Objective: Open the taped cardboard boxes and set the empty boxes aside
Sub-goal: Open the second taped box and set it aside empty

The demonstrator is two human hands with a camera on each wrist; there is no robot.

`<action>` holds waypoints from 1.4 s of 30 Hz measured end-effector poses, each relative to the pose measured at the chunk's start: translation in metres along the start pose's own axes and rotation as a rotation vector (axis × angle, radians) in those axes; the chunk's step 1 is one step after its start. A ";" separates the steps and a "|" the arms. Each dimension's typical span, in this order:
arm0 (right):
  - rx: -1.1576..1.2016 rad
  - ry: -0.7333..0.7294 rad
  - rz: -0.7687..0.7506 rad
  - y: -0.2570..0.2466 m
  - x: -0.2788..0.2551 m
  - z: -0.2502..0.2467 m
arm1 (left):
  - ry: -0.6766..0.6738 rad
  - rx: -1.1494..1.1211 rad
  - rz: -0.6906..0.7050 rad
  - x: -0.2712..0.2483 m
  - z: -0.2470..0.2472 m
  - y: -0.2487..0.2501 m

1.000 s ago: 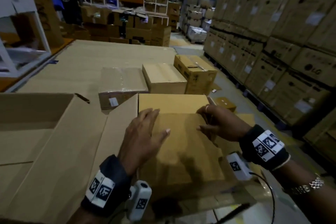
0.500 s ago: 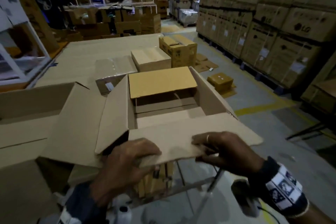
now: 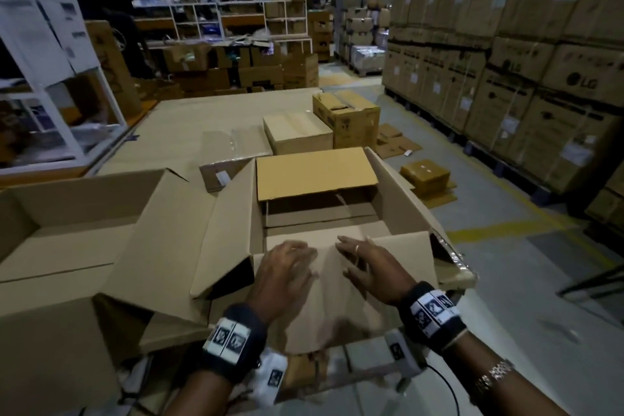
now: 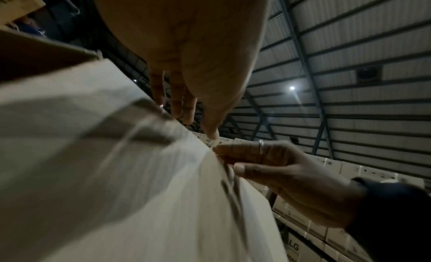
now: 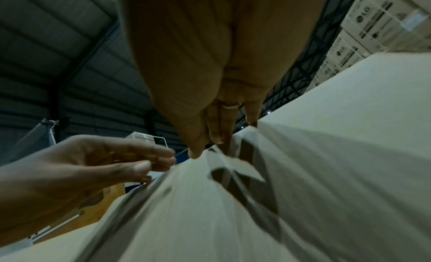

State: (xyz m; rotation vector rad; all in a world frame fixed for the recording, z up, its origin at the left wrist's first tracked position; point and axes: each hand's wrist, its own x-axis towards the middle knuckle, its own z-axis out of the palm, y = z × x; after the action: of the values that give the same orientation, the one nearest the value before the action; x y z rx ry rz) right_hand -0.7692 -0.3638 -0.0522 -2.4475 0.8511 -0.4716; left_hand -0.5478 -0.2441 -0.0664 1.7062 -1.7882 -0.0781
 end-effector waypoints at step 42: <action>0.160 -0.017 0.101 0.058 0.023 -0.097 | -0.285 0.103 -0.087 0.050 -0.059 -0.045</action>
State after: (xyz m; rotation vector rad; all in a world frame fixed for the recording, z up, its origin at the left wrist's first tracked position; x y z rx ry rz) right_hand -0.8255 -0.4517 -0.0022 -2.2483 0.8897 -0.4629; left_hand -0.4768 -0.2735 -0.0207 1.9248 -1.9497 -0.2835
